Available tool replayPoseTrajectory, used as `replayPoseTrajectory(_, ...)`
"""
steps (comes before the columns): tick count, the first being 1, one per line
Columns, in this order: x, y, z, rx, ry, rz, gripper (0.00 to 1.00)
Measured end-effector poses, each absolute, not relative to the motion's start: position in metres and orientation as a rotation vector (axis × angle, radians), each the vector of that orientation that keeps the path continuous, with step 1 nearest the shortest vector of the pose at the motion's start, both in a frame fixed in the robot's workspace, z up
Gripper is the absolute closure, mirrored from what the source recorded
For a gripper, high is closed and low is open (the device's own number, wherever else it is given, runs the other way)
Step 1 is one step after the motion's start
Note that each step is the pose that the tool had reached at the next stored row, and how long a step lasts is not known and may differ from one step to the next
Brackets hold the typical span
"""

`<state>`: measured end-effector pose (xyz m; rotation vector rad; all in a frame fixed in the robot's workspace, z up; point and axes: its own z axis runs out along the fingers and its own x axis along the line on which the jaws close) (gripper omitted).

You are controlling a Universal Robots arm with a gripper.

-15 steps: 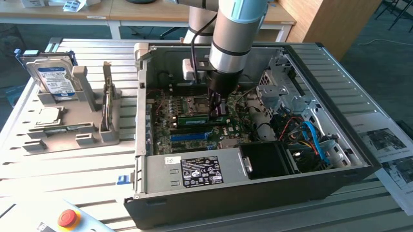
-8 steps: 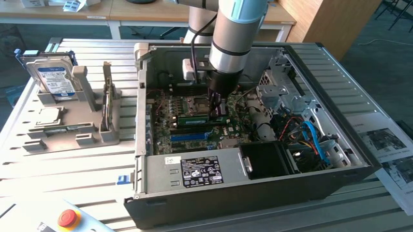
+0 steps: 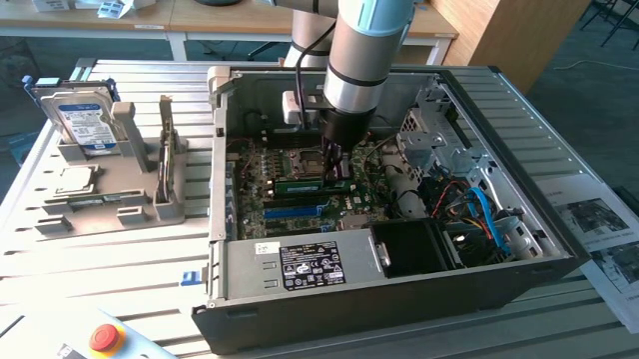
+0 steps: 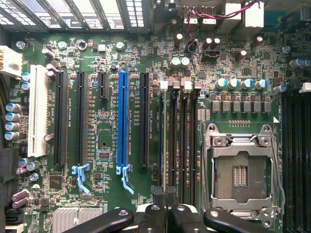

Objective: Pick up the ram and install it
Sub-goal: 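Insert the ram into the slot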

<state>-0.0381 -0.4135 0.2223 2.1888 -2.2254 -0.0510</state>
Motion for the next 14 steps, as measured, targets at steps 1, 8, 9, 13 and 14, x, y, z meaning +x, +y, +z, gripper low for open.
replayPoseTrajectory(1,-0.0380,-0.4134,0.2223,2.189,-2.226,-0.051,0.88)
replayPoseTrajectory(8,-0.0381,-0.4135,0.2223,2.189,-2.225,-0.051,0.64)
replayPoseTrajectory(9,-0.0381,-0.4134,0.2223,2.189,-2.225,-0.051,0.64)
replayPoseTrajectory(13,-0.0381,-0.4135,0.2223,2.189,-2.225,-0.051,0.57)
replayPoseTrajectory(14,-0.0381,-0.4135,0.2223,2.189,-2.225,-0.051,0.57)
